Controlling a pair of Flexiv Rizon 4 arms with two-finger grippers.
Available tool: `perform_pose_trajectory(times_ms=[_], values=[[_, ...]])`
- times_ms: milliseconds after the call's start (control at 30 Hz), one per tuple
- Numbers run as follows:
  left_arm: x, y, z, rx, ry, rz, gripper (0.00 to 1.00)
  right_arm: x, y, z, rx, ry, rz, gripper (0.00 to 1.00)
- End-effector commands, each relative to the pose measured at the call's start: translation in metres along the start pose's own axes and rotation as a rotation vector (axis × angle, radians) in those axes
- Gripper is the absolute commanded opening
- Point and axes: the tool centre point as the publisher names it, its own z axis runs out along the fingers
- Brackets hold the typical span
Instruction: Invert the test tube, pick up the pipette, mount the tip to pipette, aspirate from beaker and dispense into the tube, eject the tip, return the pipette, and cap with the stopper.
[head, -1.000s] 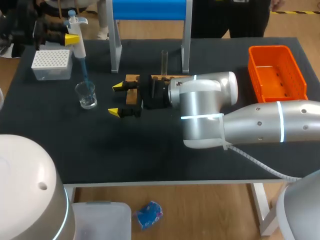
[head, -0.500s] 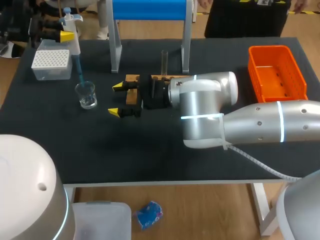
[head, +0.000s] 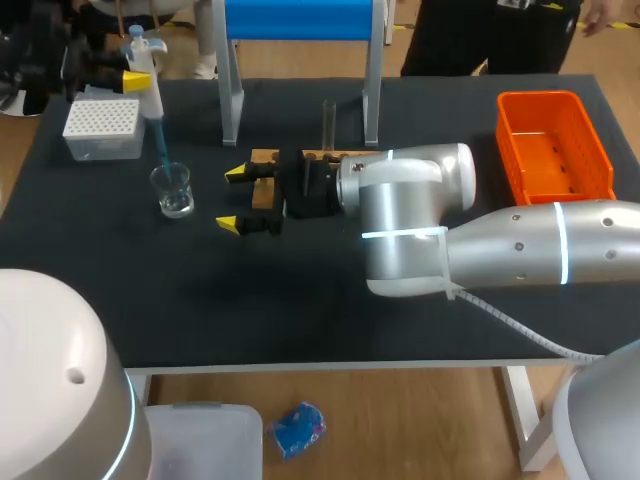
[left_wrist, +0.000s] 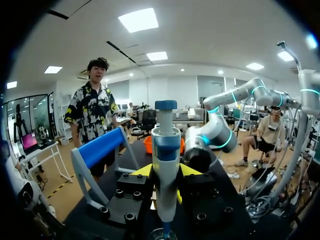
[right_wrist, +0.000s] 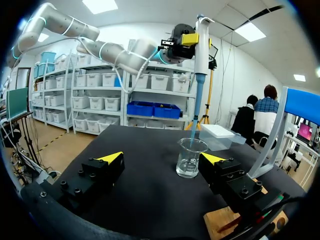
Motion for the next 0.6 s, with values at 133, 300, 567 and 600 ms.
perform_pose_trajectory(times_ms=[133, 300, 567, 600], values=[[-0.002, 0.011, 0.003, 0.015, 0.006, 0.0, 0.0, 0.001, -0.001, 0.0, -0.002, -0.003, -0.001, 1.0], [-0.003, 0.017, 0.004, 0.022, 0.007, -0.004, 0.0, 0.001, -0.001, 0.0, -0.002, -0.003, -0.001, 1.0], [-0.004, 0.024, 0.006, 0.031, 0.006, -0.007, 0.0, 0.001, -0.001, 0.0, -0.002, -0.003, -0.001, 1.0], [-0.004, 0.025, 0.006, 0.032, 0.006, -0.007, 0.0, 0.001, -0.001, 0.0, -0.002, -0.003, -0.001, 1.0]])
